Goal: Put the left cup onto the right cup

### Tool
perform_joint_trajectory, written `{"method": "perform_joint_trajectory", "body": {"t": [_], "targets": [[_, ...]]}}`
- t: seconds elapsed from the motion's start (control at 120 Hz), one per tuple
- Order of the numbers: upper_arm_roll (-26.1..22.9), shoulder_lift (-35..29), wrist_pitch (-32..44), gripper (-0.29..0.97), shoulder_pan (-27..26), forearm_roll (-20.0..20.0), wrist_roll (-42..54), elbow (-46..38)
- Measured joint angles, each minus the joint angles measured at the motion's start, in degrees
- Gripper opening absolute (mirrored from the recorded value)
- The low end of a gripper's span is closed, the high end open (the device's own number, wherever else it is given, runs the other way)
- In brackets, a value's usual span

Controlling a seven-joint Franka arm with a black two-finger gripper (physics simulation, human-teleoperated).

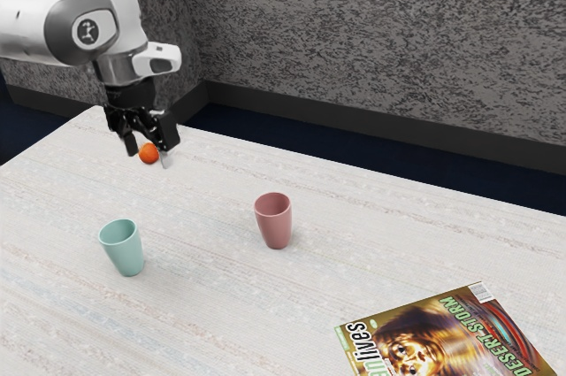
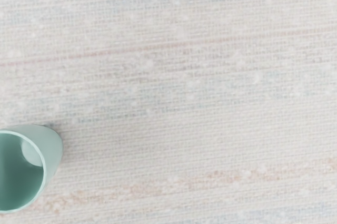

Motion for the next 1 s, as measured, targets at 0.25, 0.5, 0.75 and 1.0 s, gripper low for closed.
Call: {"method": "perform_joint_trajectory", "body": {"t": [0.25, 0.5, 0.75, 1.0], "targets": [[0.73, -4.86, 8.69, 0.68, 1.60, 2.51, -3.57, -13.18], [2.94, -1.00, 14.54, 0.68, 2.84, 4.50, -5.89, -14.53], [4.69, 3.81, 20.38, 0.68, 2.85, 4.96, -7.25, -16.97], [5.31, 8.82, 24.89, 0.68, 2.90, 5.02, -8.06, -16.65]]}}
